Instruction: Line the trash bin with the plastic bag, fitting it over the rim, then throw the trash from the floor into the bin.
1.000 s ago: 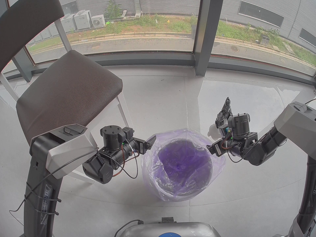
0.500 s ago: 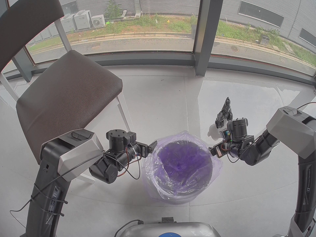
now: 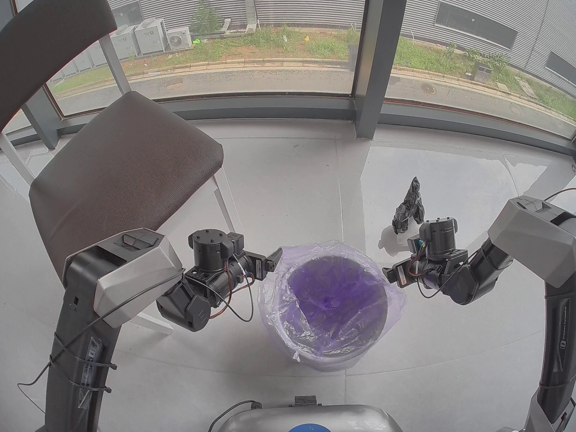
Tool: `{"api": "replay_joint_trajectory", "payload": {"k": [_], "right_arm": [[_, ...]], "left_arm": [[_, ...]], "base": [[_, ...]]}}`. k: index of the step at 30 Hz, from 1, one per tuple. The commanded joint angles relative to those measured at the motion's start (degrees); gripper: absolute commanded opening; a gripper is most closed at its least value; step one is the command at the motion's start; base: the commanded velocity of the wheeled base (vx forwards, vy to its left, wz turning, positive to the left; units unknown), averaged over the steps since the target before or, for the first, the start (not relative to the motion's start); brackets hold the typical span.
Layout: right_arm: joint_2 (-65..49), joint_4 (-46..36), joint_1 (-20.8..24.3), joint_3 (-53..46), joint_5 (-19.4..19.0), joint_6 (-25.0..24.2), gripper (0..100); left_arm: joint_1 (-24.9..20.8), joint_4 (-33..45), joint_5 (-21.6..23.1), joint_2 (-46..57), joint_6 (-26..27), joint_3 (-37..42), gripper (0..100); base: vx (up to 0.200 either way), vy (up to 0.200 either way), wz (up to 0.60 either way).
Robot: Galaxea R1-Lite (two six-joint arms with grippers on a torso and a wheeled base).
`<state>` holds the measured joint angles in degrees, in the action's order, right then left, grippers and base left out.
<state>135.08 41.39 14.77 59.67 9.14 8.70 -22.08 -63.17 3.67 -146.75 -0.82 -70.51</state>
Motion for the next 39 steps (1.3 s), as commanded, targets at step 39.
{"api": "replay_joint_trajectory", "payload": {"k": [39], "right_arm": [[-30.9,35.6,-20.3,-31.3,17.3,-21.4,100]], "left_arm": [[-1.0,-18.0,-12.7,25.1,-0.9,23.1,100]], "base": [[0.000,0.000,0.00]]}}
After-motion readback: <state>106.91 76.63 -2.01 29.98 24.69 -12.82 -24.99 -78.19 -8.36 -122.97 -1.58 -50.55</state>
